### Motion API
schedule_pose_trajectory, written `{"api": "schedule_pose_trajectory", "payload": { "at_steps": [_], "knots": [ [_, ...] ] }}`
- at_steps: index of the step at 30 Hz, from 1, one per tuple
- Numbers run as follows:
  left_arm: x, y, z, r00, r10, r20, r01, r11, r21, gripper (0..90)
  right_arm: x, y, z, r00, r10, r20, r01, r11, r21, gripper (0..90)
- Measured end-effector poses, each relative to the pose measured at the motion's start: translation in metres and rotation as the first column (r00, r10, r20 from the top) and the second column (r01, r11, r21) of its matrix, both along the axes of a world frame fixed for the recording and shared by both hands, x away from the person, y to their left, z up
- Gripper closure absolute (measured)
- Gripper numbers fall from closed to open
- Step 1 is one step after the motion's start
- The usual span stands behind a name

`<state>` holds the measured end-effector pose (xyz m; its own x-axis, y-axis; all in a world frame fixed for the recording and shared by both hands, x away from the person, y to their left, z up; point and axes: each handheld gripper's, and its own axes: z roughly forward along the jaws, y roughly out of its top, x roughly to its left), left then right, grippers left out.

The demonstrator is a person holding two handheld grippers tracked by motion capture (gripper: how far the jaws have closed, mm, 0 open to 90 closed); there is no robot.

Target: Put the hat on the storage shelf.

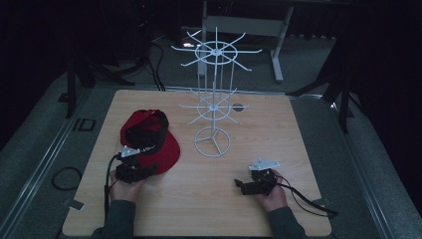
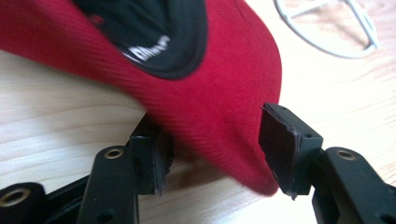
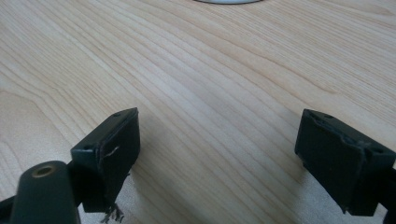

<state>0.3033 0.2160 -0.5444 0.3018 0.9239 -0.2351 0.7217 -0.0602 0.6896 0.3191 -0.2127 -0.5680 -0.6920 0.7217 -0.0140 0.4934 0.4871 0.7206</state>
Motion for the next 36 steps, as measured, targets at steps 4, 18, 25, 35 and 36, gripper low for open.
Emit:
{"api": "schedule_pose_trajectory", "payload": {
  "at_steps": [4,18,25,35,36],
  "knots": [
    [0.008,-0.004,-0.006,0.9999,-0.001,-0.01,0.001,0.9998,-0.021,44.8,0.0,0.0,0.0,1.0,-0.001,-0.001,0.001,1.0,0.0,13.9],
    [0.033,-0.003,-0.009,0.9988,-0.017,-0.046,0.015,0.9989,-0.044,56.4,0.0,0.0,0.0,1.0,-0.001,-0.002,0.001,1.0,0.001,13.8],
    [0.032,0.001,0.001,0.9979,-0.064,-0.011,0.064,0.9979,-0.007,69.9,0.0,0.0,0.0,1.0,0.0,-0.001,0.0,1.0,0.0,13.8],
    [0.021,-0.003,0.01,0.9923,-0.087,0.088,0.085,0.9959,0.029,83.4,0.0,0.0,0.0,1.0,-0.001,-0.002,0.001,1.0,0.001,13.8],
    [0.021,-0.003,0.01,0.9923,-0.087,0.088,0.085,0.9959,0.029,83.6,0.0,0.0,0.0,1.0,-0.001,-0.002,0.001,1.0,0.001,13.8]
  ]
}}
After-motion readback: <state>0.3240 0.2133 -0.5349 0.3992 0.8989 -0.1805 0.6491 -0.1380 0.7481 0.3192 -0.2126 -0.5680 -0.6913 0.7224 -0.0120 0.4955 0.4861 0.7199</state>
